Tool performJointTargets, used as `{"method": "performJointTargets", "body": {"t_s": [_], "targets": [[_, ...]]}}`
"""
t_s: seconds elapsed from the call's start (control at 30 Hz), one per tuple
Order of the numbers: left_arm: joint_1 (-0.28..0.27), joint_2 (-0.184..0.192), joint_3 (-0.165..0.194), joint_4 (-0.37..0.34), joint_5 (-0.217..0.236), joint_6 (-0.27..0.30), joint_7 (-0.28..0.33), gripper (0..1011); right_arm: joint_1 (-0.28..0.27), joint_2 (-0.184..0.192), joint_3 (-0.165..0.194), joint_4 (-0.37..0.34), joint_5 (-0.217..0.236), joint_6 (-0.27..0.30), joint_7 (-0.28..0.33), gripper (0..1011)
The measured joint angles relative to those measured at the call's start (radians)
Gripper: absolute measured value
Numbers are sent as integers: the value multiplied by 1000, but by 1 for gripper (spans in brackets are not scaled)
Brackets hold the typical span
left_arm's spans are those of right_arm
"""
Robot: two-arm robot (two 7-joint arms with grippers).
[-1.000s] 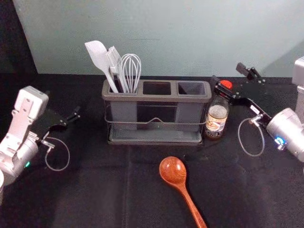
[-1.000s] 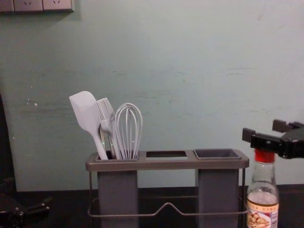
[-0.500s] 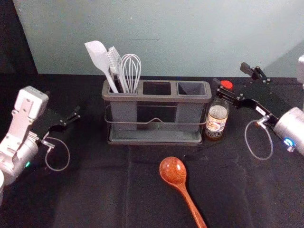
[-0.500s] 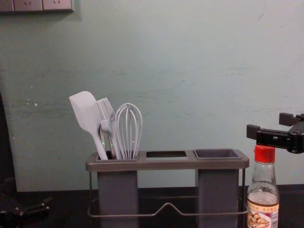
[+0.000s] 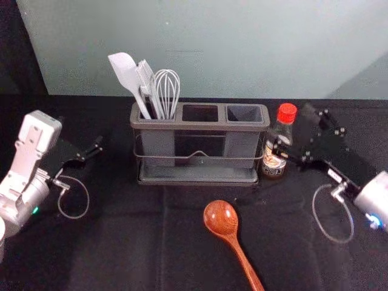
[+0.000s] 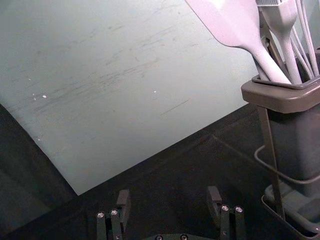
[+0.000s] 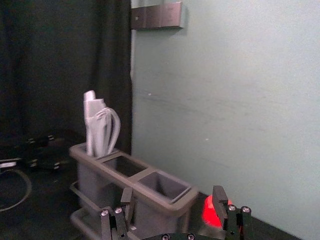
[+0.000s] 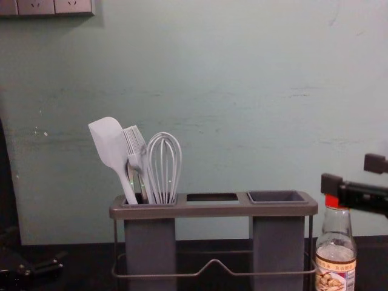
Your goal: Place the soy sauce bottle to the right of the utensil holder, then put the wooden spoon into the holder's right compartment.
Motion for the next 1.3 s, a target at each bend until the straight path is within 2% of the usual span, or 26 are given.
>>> {"method": "performJointTargets", "body": {"t_s": [0.2,0.23,0.3,0.47,0.7,1.3], "targets": [[0,0,0,0,0,0,0,1005,-107,6,-9,-60,16,-43,21,1004],[0,0,0,0,0,0,0,1005,-107,6,-9,-60,16,-43,21,1004],[0,0,0,0,0,0,0,1005,-145,6,-24,-74,16,-59,28,1004],[0,0,0,0,0,0,0,1005,-174,-3,-51,-65,6,-74,32,1004],[0,0,0,0,0,0,0,1005,-178,-21,-85,-37,1,-93,45,1004],[0,0,0,0,0,0,0,1005,-180,-17,-76,-44,2,-91,44,1004]]}}
